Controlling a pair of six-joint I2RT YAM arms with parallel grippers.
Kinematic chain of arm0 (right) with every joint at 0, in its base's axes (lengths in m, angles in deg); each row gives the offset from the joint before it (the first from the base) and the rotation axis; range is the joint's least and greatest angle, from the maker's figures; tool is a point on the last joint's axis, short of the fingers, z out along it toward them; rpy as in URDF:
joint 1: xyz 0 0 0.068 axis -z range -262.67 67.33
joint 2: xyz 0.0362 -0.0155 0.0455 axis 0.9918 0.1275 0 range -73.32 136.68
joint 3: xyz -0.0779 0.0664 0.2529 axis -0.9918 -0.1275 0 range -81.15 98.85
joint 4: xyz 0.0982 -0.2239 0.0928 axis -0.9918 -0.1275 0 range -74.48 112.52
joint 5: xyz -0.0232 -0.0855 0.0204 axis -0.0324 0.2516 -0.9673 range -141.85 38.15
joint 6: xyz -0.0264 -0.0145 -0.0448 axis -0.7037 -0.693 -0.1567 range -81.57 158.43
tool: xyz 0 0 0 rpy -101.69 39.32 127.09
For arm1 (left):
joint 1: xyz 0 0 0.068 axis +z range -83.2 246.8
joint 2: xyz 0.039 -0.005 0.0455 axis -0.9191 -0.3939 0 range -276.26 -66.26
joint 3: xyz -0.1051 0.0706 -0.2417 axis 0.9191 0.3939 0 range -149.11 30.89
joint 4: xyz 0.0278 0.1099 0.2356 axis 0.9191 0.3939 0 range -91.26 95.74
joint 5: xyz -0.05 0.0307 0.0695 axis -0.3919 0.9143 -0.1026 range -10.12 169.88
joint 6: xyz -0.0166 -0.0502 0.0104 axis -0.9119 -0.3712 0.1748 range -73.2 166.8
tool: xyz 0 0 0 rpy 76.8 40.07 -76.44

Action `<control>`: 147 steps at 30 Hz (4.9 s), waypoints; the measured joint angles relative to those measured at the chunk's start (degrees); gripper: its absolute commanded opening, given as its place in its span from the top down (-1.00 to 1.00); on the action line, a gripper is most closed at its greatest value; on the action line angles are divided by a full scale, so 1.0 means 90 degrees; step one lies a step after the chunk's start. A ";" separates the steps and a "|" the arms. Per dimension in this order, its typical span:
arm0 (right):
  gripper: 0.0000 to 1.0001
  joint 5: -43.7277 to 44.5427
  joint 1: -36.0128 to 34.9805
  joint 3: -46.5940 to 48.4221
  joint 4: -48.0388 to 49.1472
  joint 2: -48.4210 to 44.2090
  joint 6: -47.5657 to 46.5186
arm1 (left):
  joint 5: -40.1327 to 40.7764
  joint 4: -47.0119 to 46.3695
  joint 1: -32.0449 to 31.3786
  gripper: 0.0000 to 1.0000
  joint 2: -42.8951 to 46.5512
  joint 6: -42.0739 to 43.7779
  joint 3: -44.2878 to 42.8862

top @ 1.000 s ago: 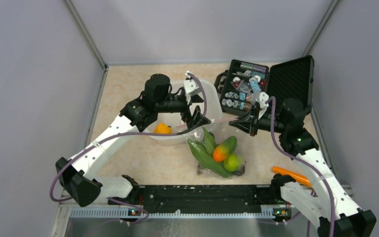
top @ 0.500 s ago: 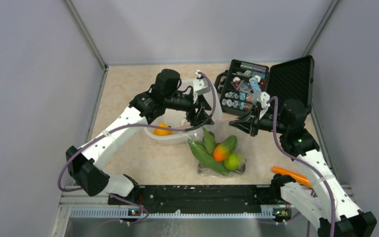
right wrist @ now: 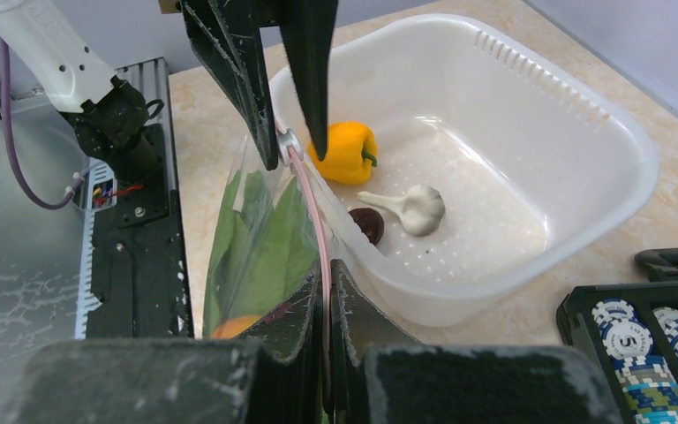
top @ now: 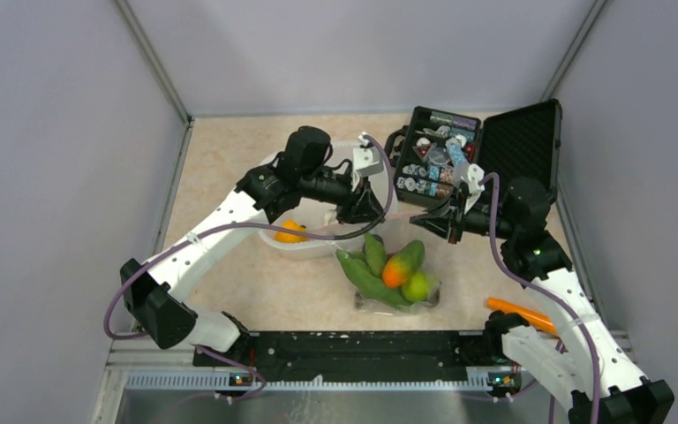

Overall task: Place the food in the zip-top bag and seal the zipper
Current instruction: Zip the zipper food storage bag at the center of the board.

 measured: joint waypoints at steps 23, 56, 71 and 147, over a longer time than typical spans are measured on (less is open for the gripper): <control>1.00 0.0321 0.0000 -0.0078 -0.0053 -0.0095 -0.0131 | 0.0874 0.0585 -0.0163 1.00 0.0168 0.0495 -0.0044; -0.10 0.0270 -0.0236 0.2883 -0.3881 0.1566 -0.2662 | 0.0680 0.0670 -0.0308 1.00 0.0007 0.0189 -0.0522; 0.58 0.0583 -0.0954 0.2883 -0.3526 0.1982 -0.2552 | 0.0845 0.0544 -0.0432 1.00 -0.0083 0.0068 -0.0595; 1.00 0.1282 -0.1030 0.1829 -0.2390 0.1469 -0.2006 | 0.2130 0.0221 0.0554 0.57 0.1739 0.0355 0.1598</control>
